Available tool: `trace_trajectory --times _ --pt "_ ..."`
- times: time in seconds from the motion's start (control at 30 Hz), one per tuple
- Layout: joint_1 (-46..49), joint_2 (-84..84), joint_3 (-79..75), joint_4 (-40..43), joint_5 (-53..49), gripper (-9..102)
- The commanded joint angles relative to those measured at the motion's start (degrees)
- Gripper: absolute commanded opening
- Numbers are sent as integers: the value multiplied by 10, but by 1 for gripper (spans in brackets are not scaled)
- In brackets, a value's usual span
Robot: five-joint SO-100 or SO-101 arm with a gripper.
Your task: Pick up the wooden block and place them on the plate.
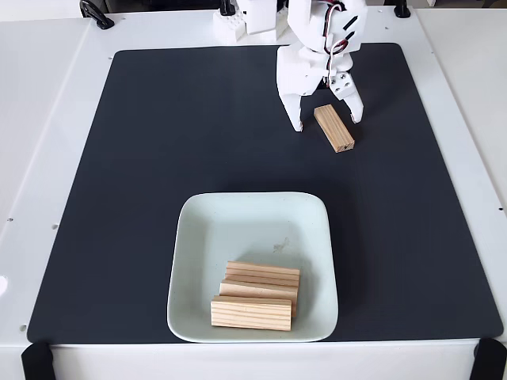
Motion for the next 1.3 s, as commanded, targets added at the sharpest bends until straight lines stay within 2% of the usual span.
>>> trace_trajectory --times 0.0,0.8,0.93,1.2,1.27 --pt "-15 -1 -18 -28 19 39" --pt "-35 -30 -26 -42 20 38" --pt "-33 -30 -21 -42 19 29" --pt "-33 -30 -18 -42 23 0" --pt "-33 -30 -18 -42 23 0"
